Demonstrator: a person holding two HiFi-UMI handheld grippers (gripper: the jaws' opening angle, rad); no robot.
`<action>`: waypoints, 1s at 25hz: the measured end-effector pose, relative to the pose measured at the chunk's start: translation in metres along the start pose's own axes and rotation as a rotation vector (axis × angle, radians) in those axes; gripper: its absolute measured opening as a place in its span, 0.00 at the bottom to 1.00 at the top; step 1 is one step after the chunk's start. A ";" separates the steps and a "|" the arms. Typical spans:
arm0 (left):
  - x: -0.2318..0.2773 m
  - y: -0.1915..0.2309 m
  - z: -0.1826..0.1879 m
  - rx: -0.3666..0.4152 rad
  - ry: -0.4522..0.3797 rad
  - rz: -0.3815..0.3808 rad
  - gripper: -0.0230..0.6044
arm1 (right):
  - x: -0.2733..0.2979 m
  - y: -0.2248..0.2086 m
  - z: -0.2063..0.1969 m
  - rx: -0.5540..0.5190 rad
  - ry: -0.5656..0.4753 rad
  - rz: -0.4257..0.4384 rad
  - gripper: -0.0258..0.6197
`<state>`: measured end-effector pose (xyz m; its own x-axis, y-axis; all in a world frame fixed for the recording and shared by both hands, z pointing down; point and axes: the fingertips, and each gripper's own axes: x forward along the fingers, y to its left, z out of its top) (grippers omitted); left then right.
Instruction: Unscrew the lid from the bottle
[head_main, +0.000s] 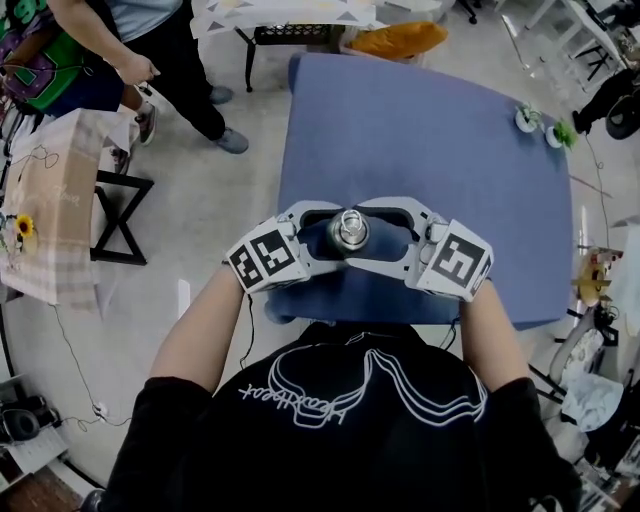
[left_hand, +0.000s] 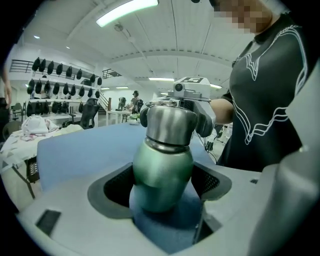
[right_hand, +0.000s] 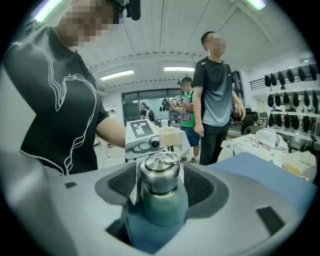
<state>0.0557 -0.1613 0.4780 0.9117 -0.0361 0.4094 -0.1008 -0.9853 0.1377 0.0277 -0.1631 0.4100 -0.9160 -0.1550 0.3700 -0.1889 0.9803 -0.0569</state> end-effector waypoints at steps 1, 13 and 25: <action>0.000 0.000 0.000 -0.008 -0.005 0.020 0.61 | 0.000 0.000 0.001 0.013 -0.016 -0.025 0.51; 0.003 0.002 0.002 -0.130 -0.052 0.283 0.61 | -0.006 -0.008 0.008 0.076 -0.120 -0.351 0.51; 0.001 0.003 0.001 -0.172 -0.065 0.379 0.61 | -0.004 -0.005 0.004 0.086 -0.113 -0.437 0.44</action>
<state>0.0572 -0.1650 0.4780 0.8202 -0.4063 0.4026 -0.4936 -0.8585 0.1391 0.0306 -0.1678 0.4057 -0.7758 -0.5688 0.2732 -0.5905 0.8070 0.0033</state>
